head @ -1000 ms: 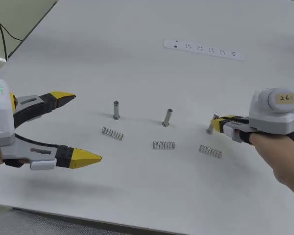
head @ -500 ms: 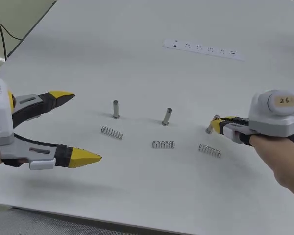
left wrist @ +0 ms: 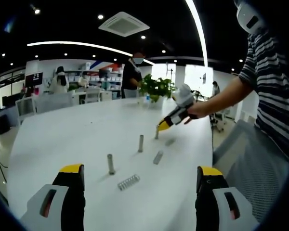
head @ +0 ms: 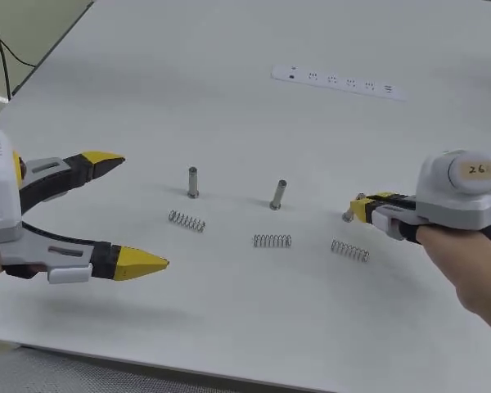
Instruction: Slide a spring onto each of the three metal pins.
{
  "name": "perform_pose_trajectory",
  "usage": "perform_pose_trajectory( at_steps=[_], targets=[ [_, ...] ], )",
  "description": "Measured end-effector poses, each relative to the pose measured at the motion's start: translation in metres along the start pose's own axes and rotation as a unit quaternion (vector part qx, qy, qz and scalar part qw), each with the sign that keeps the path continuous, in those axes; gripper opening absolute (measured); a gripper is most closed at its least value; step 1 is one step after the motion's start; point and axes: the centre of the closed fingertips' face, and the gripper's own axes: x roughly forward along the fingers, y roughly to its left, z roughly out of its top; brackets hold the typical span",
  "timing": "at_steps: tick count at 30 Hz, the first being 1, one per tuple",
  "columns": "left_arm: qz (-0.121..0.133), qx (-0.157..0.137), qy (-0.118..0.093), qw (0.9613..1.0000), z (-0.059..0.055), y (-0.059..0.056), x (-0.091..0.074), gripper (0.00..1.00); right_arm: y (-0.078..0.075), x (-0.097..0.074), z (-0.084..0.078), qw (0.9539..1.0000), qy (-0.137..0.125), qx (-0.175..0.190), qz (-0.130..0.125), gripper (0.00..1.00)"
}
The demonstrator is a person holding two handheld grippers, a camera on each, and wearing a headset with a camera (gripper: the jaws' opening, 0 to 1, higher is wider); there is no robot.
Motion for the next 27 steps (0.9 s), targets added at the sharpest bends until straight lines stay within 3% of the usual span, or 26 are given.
perform_pose_trajectory(
  at_steps=[12, 27],
  targets=[
    [-0.001, 0.000, -0.002, 1.0000, 0.002, -0.001, -0.001, 0.93, 0.004, -0.004, 0.004, 1.0000, -0.009, -0.001, 0.005, 0.16],
    [-0.005, 0.000, 0.001, 1.0000, 0.003, -0.005, 0.002, 0.94, 0.003, -0.010, -0.002, 0.9998, -0.014, 0.011, 0.007, 0.18]
  ],
)
